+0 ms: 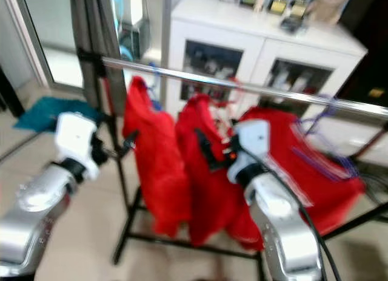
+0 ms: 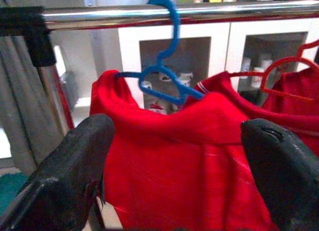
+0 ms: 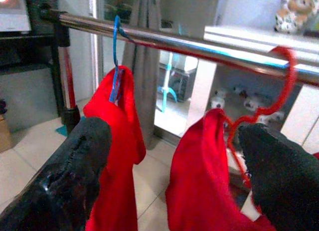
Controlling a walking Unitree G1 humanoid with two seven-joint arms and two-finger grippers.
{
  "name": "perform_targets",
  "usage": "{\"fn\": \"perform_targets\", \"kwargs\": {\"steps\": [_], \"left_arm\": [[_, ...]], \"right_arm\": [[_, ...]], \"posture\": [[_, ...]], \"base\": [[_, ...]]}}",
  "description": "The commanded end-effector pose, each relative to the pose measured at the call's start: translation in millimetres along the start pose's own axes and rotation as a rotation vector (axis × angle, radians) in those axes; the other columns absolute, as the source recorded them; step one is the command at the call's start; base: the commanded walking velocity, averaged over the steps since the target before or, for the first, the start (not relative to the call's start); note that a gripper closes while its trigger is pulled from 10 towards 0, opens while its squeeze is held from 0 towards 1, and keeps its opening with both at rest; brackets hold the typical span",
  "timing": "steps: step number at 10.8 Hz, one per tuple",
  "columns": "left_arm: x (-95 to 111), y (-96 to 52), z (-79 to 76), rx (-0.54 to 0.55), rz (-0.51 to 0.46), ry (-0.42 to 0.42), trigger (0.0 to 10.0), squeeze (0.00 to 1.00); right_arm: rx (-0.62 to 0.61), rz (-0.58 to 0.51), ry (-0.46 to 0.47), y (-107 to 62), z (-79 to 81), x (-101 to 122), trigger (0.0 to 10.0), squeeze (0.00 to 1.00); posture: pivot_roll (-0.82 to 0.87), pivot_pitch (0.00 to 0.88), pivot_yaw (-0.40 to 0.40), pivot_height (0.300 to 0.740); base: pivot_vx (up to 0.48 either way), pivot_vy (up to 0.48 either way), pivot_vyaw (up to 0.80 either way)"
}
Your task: Hang hanger
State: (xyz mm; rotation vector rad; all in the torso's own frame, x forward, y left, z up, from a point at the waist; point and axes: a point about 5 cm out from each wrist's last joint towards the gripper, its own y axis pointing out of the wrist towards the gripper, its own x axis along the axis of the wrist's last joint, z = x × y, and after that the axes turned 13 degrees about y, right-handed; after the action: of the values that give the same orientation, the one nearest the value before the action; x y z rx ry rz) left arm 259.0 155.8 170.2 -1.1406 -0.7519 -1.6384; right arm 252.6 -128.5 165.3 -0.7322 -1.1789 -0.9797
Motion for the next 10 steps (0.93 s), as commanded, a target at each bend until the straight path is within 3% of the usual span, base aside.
{"fn": "perform_targets", "kwargs": {"steps": [1,2,3,6,7,8,10], "left_arm": [[2.9,0.9,-4.2,-0.016,-0.015,-0.003,10.0,1.0],[2.5,-0.1,-1.5,-0.014,-0.012,-0.027,10.0,1.0],[2.2,-1.1,0.1,-0.021,-0.012,-0.019,10.0,1.0],[0.2,-10.6,5.0,-0.17,-0.008,0.046,10.0,1.0],[-0.4,-10.8,8.9,-0.172,0.003,0.067,10.0,1.0],[-1.6,-6.1,14.9,-0.114,0.02,0.072,10.0,1.0],[-2.2,-0.5,11.9,-0.107,0.016,0.05,10.0,1.0]], "right_arm": [[0.001,0.024,-0.01,0.2,-4.1,-0.8,10.0,0.0],[0.039,0.034,0.019,2.9,-3.3,-0.3,10.0,0.0],[0.053,0.032,0.032,4.1,-2.9,0.1,10.0,1.0],[0.115,0.031,0.1,21.1,-1.3,7.2,10.0,1.0],[0.108,0.038,0.113,24.7,-2.4,7.9,10.0,1.0],[0.029,0.058,0.122,25.0,-7.3,0.7,10.0,1.0],[-0.084,0.048,0.188,20.3,-12.6,-8.1,10.0,1.0]], "posture": [[-0.05,0.0,-0.075,0.74],[-0.04,0.0,-0.075,0.74],[-0.04,0.0,-0.073,0.74],[-0.02,0.0,-0.058,0.74],[-0.02,0.0,-0.057,0.74],[-0.02,0.0,-0.047,0.74],[-0.03,0.0,-0.034,0.74]], "base": [[0.0,-0.48,0.0],[0.0,0.0,0.0],[0.0,0.0,0.0],[0.0,0.0,0.0],[0.0,0.0,0.0],[0.0,0.0,0.0],[0.0,0.381,0.0]]}}
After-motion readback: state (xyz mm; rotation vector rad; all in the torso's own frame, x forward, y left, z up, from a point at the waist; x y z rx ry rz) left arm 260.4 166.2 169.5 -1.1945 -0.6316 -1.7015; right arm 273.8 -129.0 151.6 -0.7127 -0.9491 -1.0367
